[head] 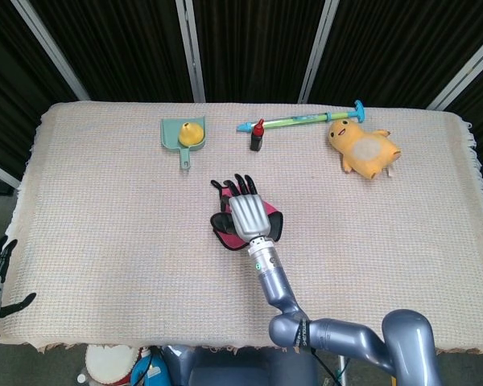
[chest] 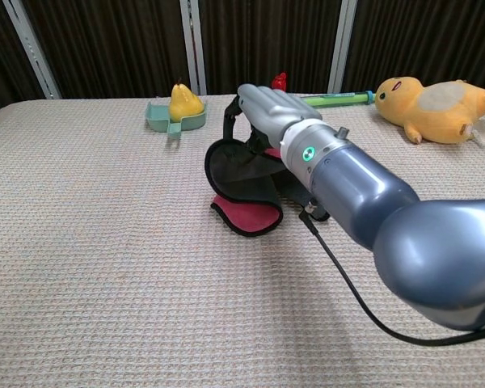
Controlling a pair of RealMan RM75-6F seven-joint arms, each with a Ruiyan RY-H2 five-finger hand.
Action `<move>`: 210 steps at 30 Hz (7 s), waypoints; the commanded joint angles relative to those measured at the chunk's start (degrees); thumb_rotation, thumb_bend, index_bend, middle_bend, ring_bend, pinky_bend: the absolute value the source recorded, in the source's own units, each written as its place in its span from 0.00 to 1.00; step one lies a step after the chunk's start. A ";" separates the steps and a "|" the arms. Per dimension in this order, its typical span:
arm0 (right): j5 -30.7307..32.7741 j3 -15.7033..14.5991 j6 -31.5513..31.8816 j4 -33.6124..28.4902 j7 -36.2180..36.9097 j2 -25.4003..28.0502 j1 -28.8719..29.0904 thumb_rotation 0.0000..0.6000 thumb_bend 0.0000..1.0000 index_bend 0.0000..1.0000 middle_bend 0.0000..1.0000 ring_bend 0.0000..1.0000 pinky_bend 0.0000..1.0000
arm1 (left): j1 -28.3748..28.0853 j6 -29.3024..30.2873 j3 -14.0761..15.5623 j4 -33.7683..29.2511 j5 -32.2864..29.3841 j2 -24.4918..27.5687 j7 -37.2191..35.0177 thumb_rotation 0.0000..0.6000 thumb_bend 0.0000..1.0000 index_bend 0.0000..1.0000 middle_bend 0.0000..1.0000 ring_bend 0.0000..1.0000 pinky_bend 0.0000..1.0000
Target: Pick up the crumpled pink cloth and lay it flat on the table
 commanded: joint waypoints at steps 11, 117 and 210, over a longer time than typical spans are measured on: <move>2.73 10.19 6.38 -13.34 -7.38 12.00 0.97 1.00 0.52 0.60 0.20 0.00 0.00 | -0.71 -2.21 -0.24 -2.10 -1.33 0.16 0.57 1.00 0.00 0.01 0.00 0.00 0.01; 13.65 11.27 23.09 -15.30 -14.78 13.18 15.76 1.00 0.53 0.61 0.20 0.00 0.00 | -38.96 -16.50 -20.60 -2.92 -18.64 -34.94 12.54 1.00 0.12 0.02 0.00 0.00 0.01; 17.62 9.09 18.45 -21.06 -4.27 24.94 2.56 1.00 0.53 0.61 0.20 0.00 0.00 | -48.69 -19.47 -29.75 -8.54 -24.22 -19.53 22.53 1.00 0.46 0.59 0.05 0.00 0.01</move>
